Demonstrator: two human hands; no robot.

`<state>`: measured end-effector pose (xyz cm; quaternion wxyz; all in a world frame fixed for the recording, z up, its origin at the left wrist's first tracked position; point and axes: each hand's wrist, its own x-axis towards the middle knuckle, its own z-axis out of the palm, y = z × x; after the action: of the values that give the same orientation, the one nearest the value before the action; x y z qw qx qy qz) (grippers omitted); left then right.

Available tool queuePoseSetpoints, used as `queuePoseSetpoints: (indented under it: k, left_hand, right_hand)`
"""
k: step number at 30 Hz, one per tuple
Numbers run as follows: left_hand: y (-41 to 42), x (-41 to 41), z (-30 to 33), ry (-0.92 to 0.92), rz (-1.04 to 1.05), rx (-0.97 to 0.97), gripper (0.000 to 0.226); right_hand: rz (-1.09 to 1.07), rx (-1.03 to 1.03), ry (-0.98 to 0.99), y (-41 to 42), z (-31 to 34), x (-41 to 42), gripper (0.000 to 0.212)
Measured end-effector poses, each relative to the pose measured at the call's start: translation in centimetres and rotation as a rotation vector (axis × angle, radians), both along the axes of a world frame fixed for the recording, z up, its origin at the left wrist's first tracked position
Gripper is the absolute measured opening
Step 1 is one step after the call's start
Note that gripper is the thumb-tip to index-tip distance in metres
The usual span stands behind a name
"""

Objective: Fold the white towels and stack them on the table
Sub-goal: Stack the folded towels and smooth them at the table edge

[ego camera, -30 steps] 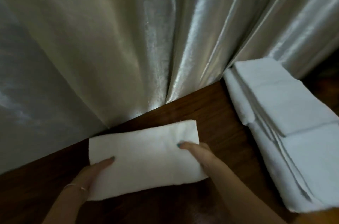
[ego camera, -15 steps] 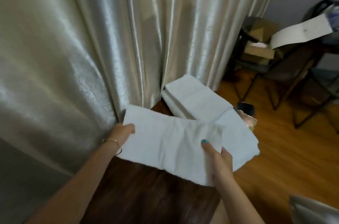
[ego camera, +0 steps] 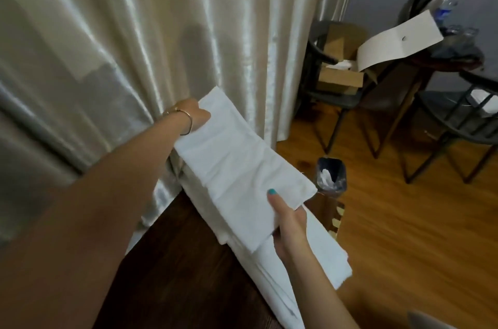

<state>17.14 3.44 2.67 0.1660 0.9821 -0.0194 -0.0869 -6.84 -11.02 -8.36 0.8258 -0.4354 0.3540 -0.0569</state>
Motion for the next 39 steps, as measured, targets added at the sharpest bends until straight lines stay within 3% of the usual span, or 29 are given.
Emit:
queuePoseSetpoints:
  k: [6, 10, 18, 22, 26, 28, 29, 31, 32, 33, 34, 35, 37, 39]
  left_hand:
    - [-1.1, 5.4, -8.7, 0.14, 0.096, 0.073, 0.048]
    - [-0.3, 5.8, -14.0, 0.15, 0.148, 0.06, 0.049]
    - [-0.6, 7.4, -17.4, 0.039, 0.102, 0.013, 0.036]
    - [-0.1, 7.1, -18.3, -0.042, 0.041, -0.029, 0.038]
    - [0.0, 6.9, -18.0, 0.015, 0.038, -0.157, 0.045]
    - [-0.9, 6.3, -17.4, 0.02, 0.03, -0.032, 0.049]
    - [-1.3, 6.1, -17.4, -0.116, -0.016, 0.047, 0.05]
    - [-2.3, 5.6, -17.2, -0.559, -0.192, 0.259, 0.05]
    - [-2.9, 5.2, -17.0, -0.759, -0.255, 0.304, 0.049]
    - [-3.5, 4.5, -16.9, -0.828, -0.288, 0.275, 0.046]
    - [-3.9, 3.6, -17.2, -0.809, -0.297, 0.228, 0.041]
    - [-4.3, 2.8, -17.6, -0.677, -0.278, 0.175, 0.039]
    - [-4.5, 2.0, -19.1, -0.216, -0.21, 0.187, 0.051]
    - [-4.3, 2.9, -20.9, 0.021, -0.21, 0.203, 0.064]
  right_hand:
    - [-0.015, 0.0, 0.23, -0.4, -6.0, 3.1, 0.053]
    - [-0.009, -0.074, 0.268, -0.6, -7.3, 3.6, 0.046]
    - [-0.07, -0.131, 0.309, -0.6, -8.3, 3.9, 0.026]
    - [-0.139, -0.174, 0.328, 0.0, -8.3, 3.9, 0.032]
    - [-0.2, -0.28, 0.407, -0.1, -7.7, 4.0, 0.03]
    - [-0.158, -0.427, 0.507, 0.5, -7.4, 3.9, 0.049]
    - [-0.16, -0.611, 0.552, 0.5, -7.3, 3.9, 0.064]
    - [-0.2, -1.138, 0.514, 0.2, -6.9, 3.7, 0.084]
    - [-0.184, -1.379, 0.411, 0.1, -6.7, 3.7, 0.079]
    - [-0.103, -1.565, 0.297, 0.2, -6.5, 3.9, 0.071]
    - [0.039, -1.692, 0.226, 0.5, -6.4, 4.1, 0.065]
    - [0.205, -1.754, 0.208, 0.7, -6.7, 4.4, 0.062]
    - [0.446, -1.749, 0.296, 1.0, -8.2, 4.7, 0.064]
    - [0.518, -1.716, 0.36, 0.7, -9.6, 5.2, 0.065]
